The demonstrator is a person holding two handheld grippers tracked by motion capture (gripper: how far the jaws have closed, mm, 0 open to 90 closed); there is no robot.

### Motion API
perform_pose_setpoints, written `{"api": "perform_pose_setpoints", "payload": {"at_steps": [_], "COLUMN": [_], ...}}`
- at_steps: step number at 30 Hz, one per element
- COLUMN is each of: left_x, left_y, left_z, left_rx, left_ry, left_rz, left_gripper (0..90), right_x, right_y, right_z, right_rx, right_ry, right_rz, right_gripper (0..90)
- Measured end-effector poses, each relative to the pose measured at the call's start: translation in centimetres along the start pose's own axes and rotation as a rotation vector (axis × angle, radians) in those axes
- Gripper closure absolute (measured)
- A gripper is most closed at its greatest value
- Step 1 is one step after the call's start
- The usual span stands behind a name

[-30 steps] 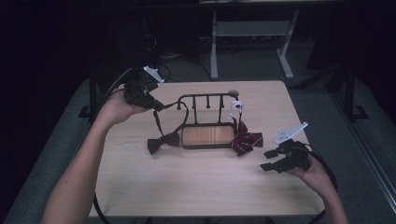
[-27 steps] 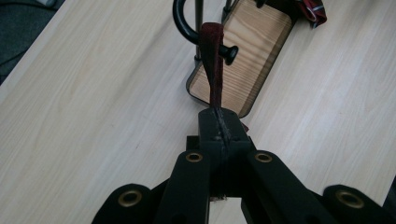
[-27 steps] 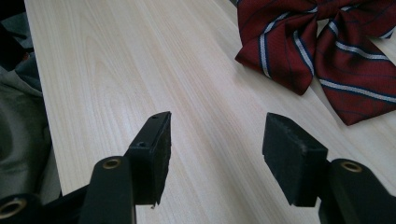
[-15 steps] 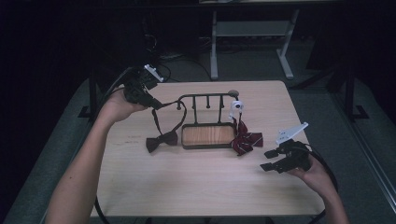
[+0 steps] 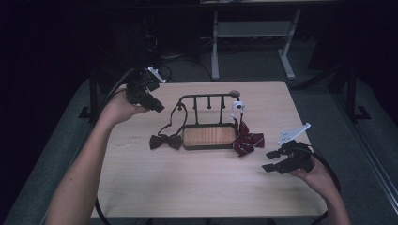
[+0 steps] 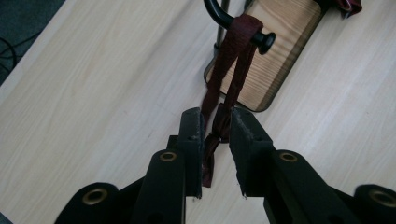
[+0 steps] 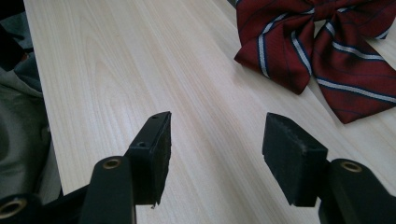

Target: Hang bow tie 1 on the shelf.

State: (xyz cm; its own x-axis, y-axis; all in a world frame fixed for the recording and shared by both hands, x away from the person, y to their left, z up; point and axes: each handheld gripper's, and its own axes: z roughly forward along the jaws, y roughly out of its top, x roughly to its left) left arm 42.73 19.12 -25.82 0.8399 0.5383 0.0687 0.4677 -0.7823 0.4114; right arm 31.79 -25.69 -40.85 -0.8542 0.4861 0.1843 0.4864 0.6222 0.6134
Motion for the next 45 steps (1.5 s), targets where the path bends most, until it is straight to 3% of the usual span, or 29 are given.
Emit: {"api": "perform_pose_setpoints", "payload": {"at_steps": [14, 19, 29, 45], "left_x": [-0.9, -0.8, -1.6, -2.1], "left_y": [-1.8, -2.2, -3.4, -5.6], "left_z": [1.0, 1.5, 1.9, 2.8], "left_rx": [-0.014, 0.019, -0.015, -0.043], "left_ry": [-0.019, -0.010, -0.031, -0.050], "left_rz": [0.017, 0.019, 0.027, 0.003], "left_gripper": [71.6, 70.1, 68.4, 61.8], "right_x": [-0.3, -0.5, -0.5, -0.9], "right_y": [-0.5, -0.6, -0.7, -1.0], "right_z": [-0.9, -0.8, -0.9, -1.1], "right_rx": [-0.025, -0.023, -0.026, -0.029], "right_ry": [-0.027, -0.026, -0.034, -0.048], "right_rz": [0.041, 0.044, 0.058, 0.080], "right_gripper": [38.7, 38.4, 36.6, 34.8]}}
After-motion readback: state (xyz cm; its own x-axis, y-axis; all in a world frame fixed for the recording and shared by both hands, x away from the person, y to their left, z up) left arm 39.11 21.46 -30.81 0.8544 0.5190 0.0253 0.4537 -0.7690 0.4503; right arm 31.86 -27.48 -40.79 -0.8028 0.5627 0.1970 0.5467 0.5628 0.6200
